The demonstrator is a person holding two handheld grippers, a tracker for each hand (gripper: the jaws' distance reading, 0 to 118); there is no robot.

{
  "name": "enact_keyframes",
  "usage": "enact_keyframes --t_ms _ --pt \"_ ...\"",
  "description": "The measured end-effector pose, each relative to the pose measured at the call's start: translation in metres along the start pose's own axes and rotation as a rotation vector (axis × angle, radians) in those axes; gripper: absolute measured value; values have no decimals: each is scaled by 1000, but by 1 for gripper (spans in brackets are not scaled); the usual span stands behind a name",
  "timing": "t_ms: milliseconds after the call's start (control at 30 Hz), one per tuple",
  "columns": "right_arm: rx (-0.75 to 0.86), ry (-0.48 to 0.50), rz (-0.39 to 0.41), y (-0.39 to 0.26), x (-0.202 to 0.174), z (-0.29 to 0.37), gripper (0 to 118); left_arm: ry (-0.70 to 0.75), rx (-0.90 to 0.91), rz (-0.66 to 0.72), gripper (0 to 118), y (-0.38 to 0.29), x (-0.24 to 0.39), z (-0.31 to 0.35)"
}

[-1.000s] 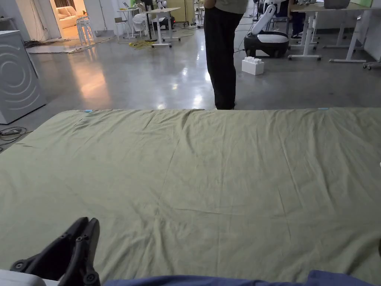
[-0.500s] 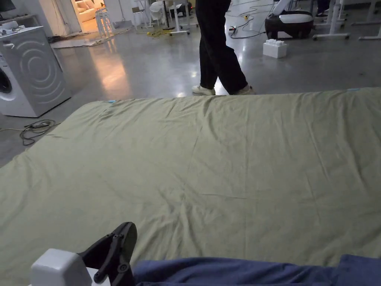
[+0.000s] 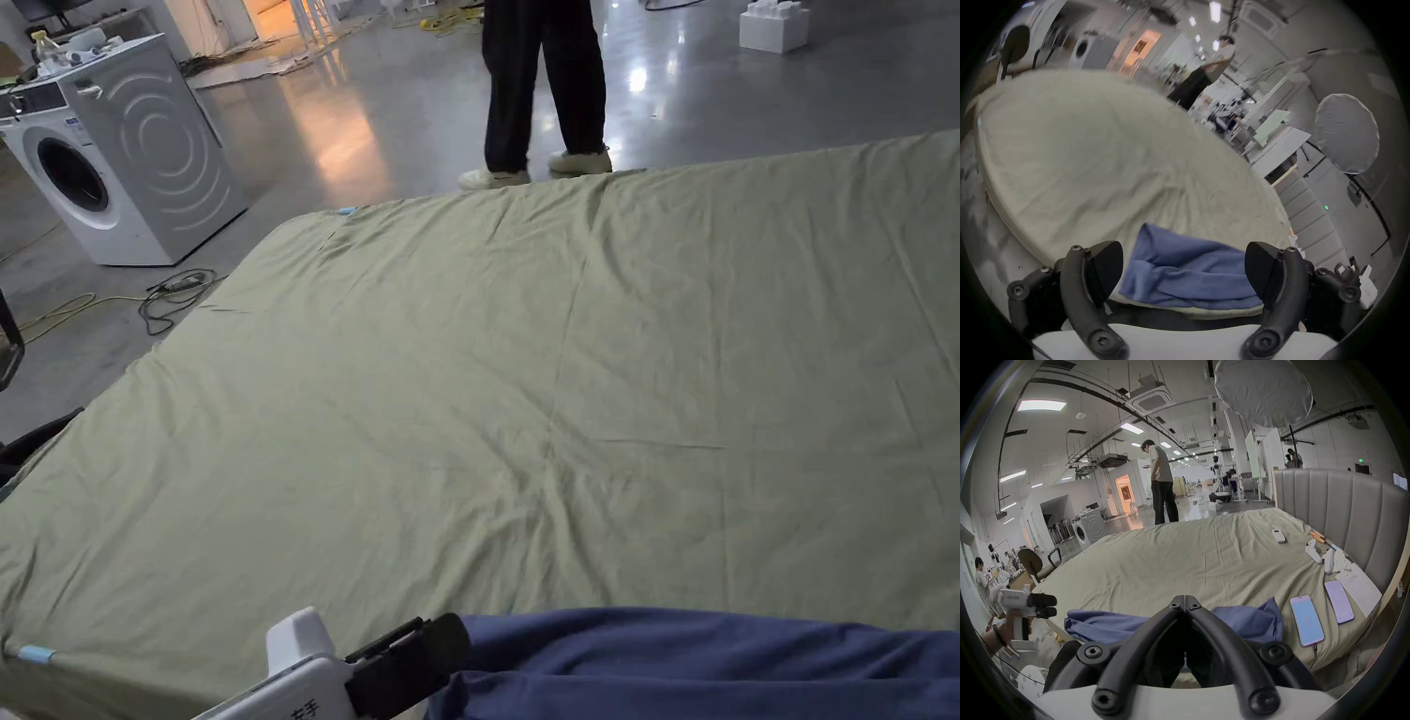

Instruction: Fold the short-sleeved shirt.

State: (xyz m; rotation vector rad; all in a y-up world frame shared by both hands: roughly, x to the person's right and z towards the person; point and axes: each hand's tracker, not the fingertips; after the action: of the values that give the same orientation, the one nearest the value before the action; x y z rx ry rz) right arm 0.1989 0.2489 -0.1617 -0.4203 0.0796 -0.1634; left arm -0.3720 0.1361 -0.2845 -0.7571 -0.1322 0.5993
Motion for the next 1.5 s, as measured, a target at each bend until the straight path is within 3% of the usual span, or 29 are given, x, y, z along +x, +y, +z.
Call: enact_keyframes --t_ms 133,167,200,233,267,333,400,467,533,600,700,867,967,1067,1167,1267,1500 --pt "-45 -17 -29 -7 3 -5 0 -99 -114 68 100 -1 -23 -30" --pt "-54 -15 -40 -9 4 -7 0 -116 -131 90 96 -2 -27 -35" --pt "-60 -18 -49 -10 4 -8 0 -143 -140 112 82 -5 -28 -40" --pt "-69 -18 -50 -6 -2 -9 0 -174 -136 120 51 -8 -29 -43" --pt "-78 -20 -50 -4 -5 -10 0 -185 -135 121 35 -10 -26 -47" --pt "-95 -26 -38 -5 -8 -12 0 -119 -145 112 32 -16 -24 -58" --pt "-107 -23 -21 -9 -8 -15 0 -166 -135 145 31 -17 -26 -66" --pt "-114 -24 -6 -9 -12 -16 0 -201 -141 266 19 -15 -34 -71" --pt "-116 -19 7 -3 -18 -13 0 -227 -119 284 13 -14 -38 -69" --pt "-120 -14 18 -1 -22 -12 0 -202 -87 259 12 -10 -39 -60" --pt "-123 -8 35 1 -23 -12 0 -267 -1 341 11 2 -39 -38" --pt "-131 8 25 -1 -23 -12 0 -186 99 273 11 37 -56 3" --pt "-141 24 -1 -5 -21 -12 0 -94 117 160 11 49 -47 24" --pt "-143 29 -9 -8 -20 -9 0 -169 119 128 11 43 -13 32" --pt "-141 26 -33 -11 -18 -7 0 -341 28 242 11 13 34 11" --pt "-131 18 -52 -10 -15 1 0 -387 -50 169 11 -23 93 -28" --pt "-126 -48 -65 -26 15 41 1 -322 -284 48 11 -100 178 -125"
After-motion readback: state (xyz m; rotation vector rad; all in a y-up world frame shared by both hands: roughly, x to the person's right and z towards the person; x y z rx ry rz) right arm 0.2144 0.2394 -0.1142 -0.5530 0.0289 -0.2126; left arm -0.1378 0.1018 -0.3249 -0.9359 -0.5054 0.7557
